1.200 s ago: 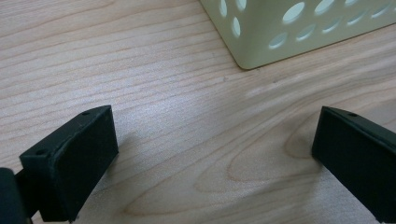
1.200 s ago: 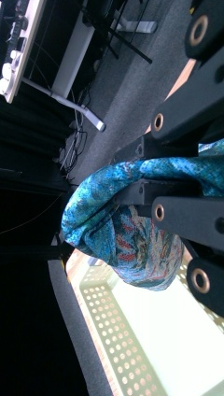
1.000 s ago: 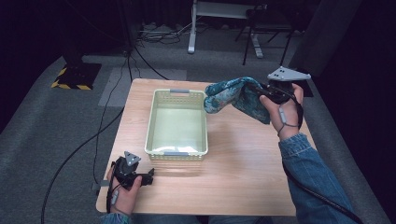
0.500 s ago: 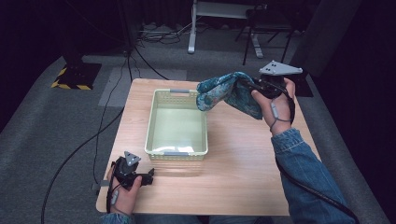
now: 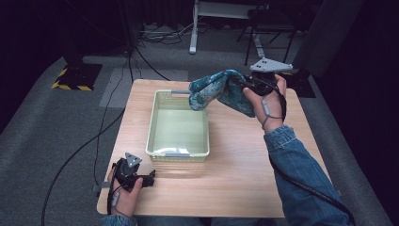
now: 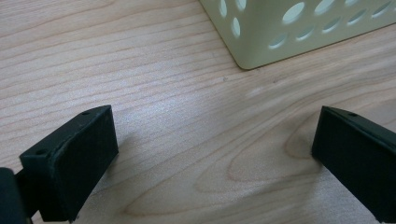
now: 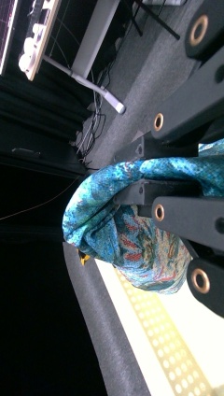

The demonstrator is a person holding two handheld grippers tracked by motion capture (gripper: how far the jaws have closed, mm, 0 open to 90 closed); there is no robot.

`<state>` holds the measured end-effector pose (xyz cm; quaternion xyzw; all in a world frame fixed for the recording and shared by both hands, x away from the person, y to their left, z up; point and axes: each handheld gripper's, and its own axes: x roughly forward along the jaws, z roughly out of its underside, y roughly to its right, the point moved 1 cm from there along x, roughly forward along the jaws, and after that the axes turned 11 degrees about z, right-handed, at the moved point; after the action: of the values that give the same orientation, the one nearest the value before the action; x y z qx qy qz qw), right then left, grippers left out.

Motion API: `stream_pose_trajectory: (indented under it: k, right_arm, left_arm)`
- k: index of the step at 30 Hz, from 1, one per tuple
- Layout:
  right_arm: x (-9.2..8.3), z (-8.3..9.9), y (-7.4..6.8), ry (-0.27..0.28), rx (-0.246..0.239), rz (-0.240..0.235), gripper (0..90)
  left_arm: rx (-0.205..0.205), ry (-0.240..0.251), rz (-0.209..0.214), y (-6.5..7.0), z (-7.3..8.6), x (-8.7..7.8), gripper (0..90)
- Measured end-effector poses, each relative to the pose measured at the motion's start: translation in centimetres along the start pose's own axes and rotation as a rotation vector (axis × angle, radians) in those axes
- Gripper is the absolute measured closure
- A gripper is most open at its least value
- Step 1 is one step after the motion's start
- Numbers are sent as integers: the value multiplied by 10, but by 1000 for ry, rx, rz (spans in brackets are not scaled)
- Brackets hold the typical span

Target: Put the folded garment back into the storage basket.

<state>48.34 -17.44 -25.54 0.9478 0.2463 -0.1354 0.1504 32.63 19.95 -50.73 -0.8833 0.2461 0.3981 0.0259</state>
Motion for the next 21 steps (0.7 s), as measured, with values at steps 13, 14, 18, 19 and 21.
stream_pose_trajectory:
  k: [13, 14, 18, 19, 21]
  right_arm:
    - [16, -11, -19, 10, -11, -32, 831]
    - [17, -12, -20, 13, -14, -33, 831]
    - [23, -15, -27, 7, -24, -39, 831]
    - [24, -15, -28, 6, -26, -40, 831]
    - [27, -16, -31, 6, -28, -43, 830]
  left_arm:
    - [1, 0, 1, 0, 0, 0, 1]
    - [1, 0, 1, 0, 0, 0, 1]
    - [1, 0, 2, 0, 0, 0, 1]
    - [1, 0, 2, 0, 0, 0, 1]
    - [1, 0, 2, 0, 0, 0, 1]
